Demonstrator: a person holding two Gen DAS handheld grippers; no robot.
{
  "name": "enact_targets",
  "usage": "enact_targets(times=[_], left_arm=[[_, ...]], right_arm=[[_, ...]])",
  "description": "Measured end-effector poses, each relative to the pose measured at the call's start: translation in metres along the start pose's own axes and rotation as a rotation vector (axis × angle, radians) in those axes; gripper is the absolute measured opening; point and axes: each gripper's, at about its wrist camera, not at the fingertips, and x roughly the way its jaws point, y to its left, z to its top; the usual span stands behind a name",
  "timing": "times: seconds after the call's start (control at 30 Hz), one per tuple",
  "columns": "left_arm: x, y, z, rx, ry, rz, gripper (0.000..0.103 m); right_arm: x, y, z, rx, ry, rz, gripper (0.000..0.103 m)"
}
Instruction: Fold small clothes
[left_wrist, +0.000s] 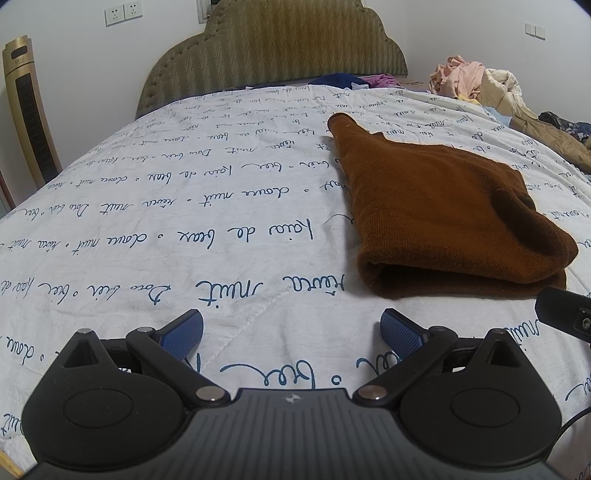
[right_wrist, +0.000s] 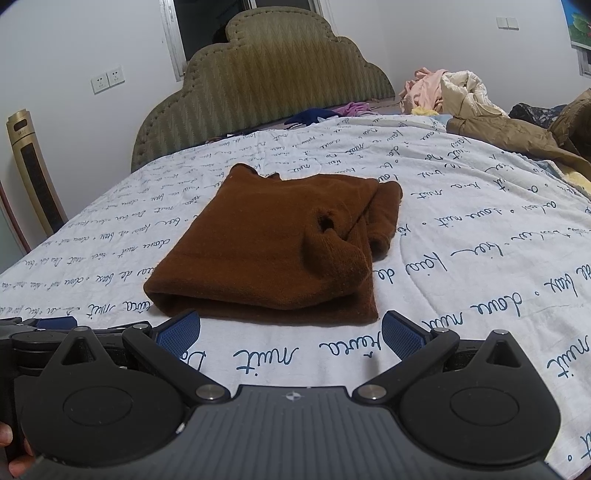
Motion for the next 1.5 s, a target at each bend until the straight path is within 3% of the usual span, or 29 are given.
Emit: enact_targets(times=[1.5], left_arm=[[-0.0015, -0.0022, 0.0023, 0.001, 0.005, 0.006, 0.103]], right_arm=[[0.0015, 0.0022, 0.0021, -0.007, 0.004, 0.005, 0.103]])
